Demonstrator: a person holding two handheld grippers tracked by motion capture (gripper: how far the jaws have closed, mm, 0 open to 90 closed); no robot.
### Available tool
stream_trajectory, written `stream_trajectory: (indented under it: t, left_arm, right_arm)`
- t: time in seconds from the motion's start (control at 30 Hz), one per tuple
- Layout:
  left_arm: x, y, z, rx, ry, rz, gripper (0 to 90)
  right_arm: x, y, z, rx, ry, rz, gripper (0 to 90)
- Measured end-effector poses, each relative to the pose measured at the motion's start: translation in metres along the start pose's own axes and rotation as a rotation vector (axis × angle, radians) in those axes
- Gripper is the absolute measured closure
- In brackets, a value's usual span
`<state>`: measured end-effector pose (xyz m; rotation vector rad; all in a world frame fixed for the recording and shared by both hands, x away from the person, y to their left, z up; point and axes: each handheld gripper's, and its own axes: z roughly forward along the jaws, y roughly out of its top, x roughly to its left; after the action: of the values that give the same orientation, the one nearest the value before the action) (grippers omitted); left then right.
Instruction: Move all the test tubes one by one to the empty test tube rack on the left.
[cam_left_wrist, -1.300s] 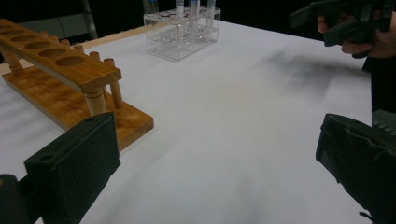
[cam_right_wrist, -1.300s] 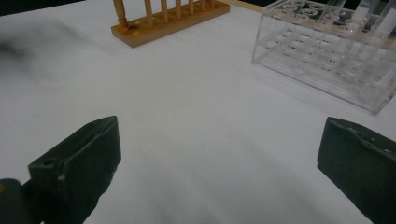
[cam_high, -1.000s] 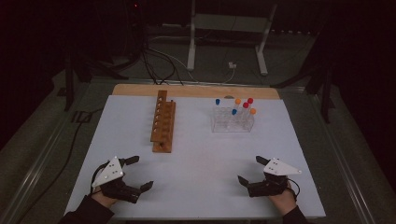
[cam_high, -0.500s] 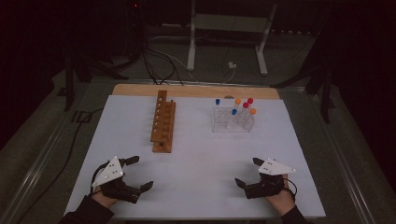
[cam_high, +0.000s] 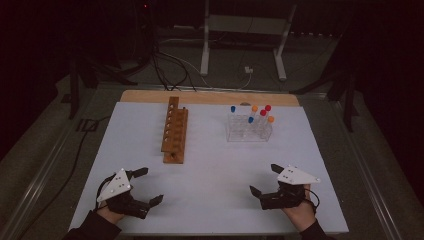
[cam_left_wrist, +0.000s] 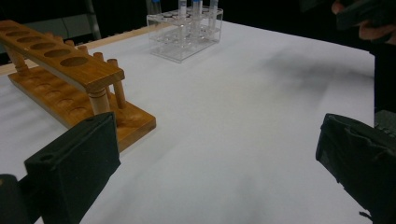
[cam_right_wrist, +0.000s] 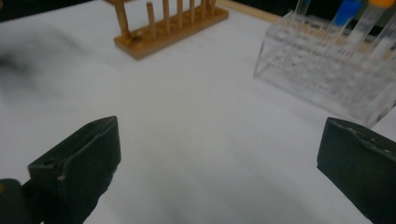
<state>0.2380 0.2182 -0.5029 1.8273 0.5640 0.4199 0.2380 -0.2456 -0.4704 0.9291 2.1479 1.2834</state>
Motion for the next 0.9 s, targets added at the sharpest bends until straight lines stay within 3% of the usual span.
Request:
stream_trajectory:
  t: [0.13,0.4,0.9]
  left_arm:
    - [0.0,0.0,0.0,0.0,-0.004,0.002,0.5]
    - [-0.001,0.001,0.0,-0.006,-0.009,-0.004,0.5]
    - [0.0,0.001,-0.001,-0.015,-0.01,-0.013,0.5]
  right_arm:
    - [0.001,0.015,-0.005,-0.019,-0.018,0.014,0.0]
    - [0.0,0.039,-0.005,-0.057,-0.043,-0.003,0.0]
    - [-0.006,0.079,0.017,-0.109,-0.103,-0.007,0.0]
